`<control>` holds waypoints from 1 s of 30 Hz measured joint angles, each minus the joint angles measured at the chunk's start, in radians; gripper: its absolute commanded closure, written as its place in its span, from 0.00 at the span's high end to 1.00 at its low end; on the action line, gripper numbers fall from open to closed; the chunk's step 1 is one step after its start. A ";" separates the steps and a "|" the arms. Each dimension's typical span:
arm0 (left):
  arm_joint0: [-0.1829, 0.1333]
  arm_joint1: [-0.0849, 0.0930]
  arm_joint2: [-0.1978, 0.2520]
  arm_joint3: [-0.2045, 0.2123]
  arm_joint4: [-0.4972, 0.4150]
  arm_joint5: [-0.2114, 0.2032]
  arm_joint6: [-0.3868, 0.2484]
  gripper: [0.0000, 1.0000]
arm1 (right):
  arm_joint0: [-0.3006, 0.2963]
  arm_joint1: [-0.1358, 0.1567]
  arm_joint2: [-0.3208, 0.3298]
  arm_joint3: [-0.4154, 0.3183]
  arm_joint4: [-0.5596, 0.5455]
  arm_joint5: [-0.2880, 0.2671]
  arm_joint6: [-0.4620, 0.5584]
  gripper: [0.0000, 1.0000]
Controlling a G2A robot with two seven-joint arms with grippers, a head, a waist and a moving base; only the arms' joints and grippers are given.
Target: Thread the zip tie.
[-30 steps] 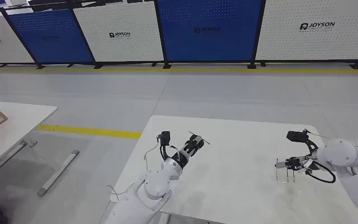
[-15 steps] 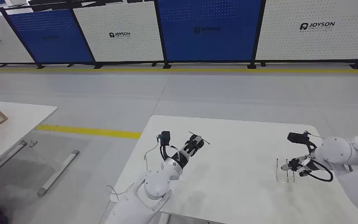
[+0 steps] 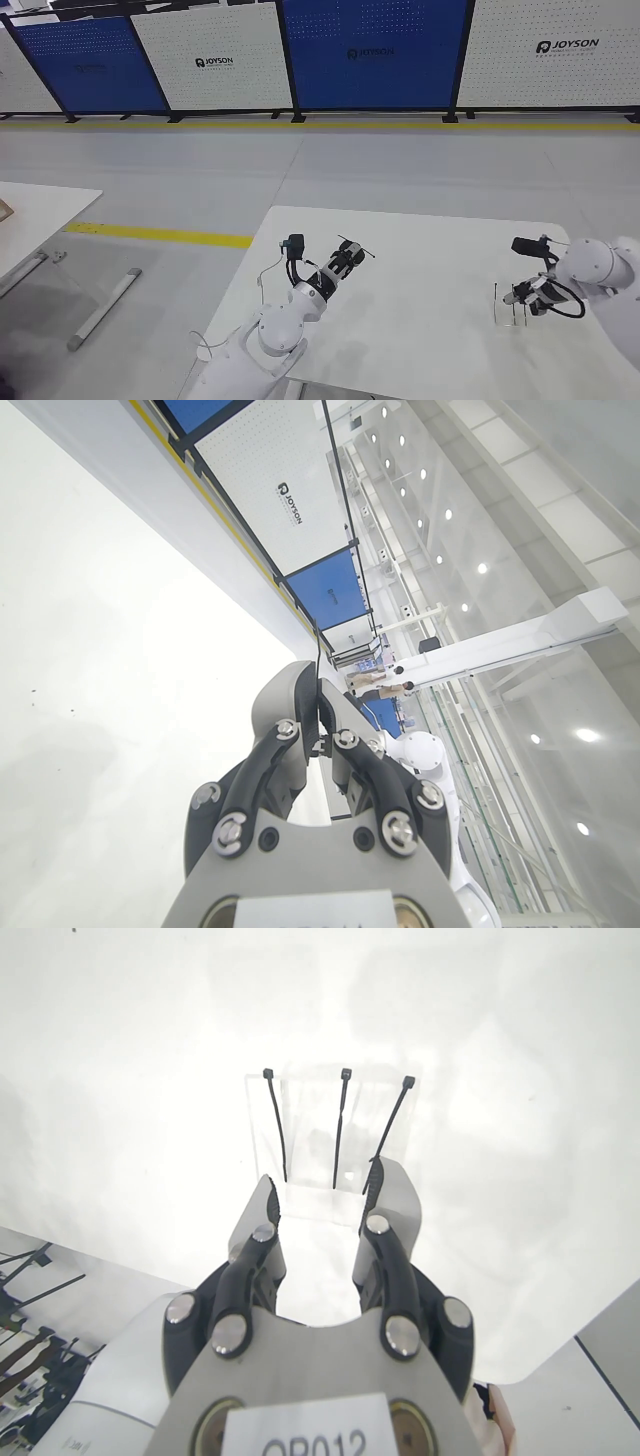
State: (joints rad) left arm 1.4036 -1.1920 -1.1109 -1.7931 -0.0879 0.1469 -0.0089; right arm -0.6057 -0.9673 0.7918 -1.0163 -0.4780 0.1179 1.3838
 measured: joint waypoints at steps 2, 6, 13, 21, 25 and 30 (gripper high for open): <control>0.000 0.000 0.000 0.000 0.000 0.000 0.000 0.00 | 0.010 -0.010 -0.015 0.020 0.002 -0.002 -0.004 0.39; 0.000 0.000 0.000 0.000 0.000 0.000 0.000 0.00 | 0.031 -0.029 -0.037 0.060 0.010 -0.016 -0.014 0.38; 0.000 0.000 0.000 0.000 0.000 0.000 0.000 0.00 | 0.047 -0.043 -0.046 0.091 0.002 -0.023 -0.023 0.36; 0.000 0.000 0.000 0.000 0.000 0.000 0.000 0.00 | 0.060 -0.060 -0.059 0.129 -0.001 -0.019 -0.025 0.34; 0.000 0.000 0.000 0.000 0.000 0.000 0.000 0.00 | 0.072 -0.072 -0.072 0.146 -0.011 -0.007 -0.025 0.26; 0.000 0.000 0.000 0.000 0.000 0.000 0.000 0.00 | 0.088 -0.089 -0.087 0.173 -0.015 0.001 -0.023 0.31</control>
State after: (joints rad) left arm 1.4036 -1.1920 -1.1109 -1.7931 -0.0879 0.1469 -0.0089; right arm -0.5176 -1.0558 0.7051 -0.8434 -0.4931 0.1193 1.3607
